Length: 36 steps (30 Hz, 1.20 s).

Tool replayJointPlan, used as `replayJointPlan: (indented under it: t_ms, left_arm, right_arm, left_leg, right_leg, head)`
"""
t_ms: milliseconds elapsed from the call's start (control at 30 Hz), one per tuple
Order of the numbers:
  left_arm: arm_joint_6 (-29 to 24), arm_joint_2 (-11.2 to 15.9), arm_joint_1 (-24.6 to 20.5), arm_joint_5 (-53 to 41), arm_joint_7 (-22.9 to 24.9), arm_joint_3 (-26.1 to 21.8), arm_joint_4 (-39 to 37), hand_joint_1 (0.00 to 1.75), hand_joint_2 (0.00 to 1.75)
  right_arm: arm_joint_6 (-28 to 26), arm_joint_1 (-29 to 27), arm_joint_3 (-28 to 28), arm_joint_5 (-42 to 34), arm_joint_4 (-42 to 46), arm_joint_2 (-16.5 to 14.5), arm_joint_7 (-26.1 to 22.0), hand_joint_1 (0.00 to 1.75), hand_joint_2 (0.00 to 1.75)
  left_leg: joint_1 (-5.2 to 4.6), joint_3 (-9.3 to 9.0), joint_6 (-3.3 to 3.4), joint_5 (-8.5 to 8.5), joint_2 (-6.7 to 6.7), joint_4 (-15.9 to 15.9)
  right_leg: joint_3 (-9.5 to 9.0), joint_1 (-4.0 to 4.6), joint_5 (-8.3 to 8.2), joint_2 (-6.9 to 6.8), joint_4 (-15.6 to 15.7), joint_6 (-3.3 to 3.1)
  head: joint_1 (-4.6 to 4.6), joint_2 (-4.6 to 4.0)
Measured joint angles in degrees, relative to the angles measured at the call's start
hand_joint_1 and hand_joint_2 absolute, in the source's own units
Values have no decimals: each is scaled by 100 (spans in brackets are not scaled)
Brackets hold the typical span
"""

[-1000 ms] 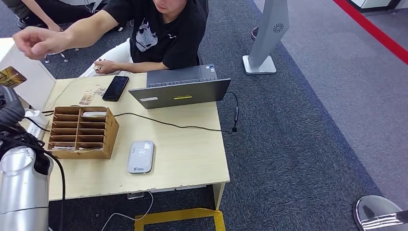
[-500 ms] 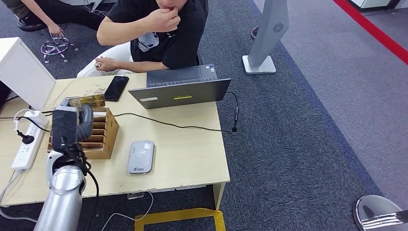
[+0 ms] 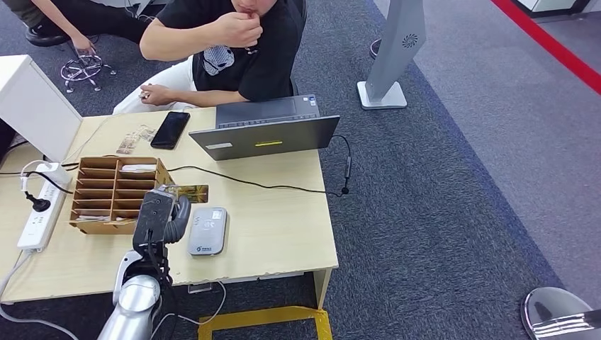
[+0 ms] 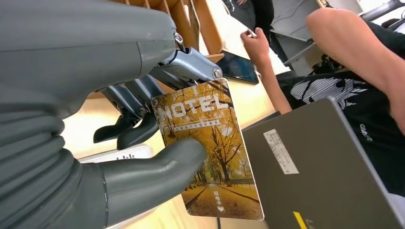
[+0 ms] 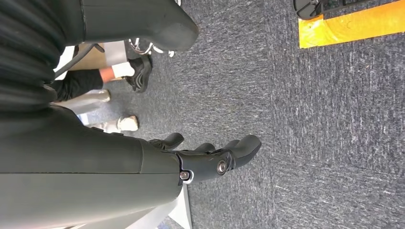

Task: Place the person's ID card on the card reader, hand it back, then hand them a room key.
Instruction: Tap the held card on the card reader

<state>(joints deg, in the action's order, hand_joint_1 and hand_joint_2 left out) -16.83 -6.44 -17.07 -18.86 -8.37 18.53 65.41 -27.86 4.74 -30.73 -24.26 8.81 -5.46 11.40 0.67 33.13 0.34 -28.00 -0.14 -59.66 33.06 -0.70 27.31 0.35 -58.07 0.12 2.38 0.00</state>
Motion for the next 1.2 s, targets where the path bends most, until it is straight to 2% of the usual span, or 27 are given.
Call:
replayJointPlan:
  t_ms: [267,633,1200]
  left_arm:
    - [-319,41,118,-348,559,-40,-287,175,175]
    - [202,177,64,-584,1374,-198,-805,175,175]
    - [539,262,-110,-719,1577,-243,-1005,175,175]
  right_arm:
    - [-25,-10,18,-32,0,0,-5,0,175]
    - [-33,-13,44,10,0,0,-2,0,175]
    - [-33,-12,44,14,0,0,-6,0,175]
  left_leg:
    - [-1,4,0,0,-2,0]
    - [-1,4,0,0,-2,1]
    - [-1,4,0,0,-2,0]
  right_leg:
    - [0,0,1,-1,0,1]
    - [1,0,1,-1,0,0]
    - [1,0,0,-1,0,0]
  head:
    - [-1,0]
    - [0,0]
    - [0,0]
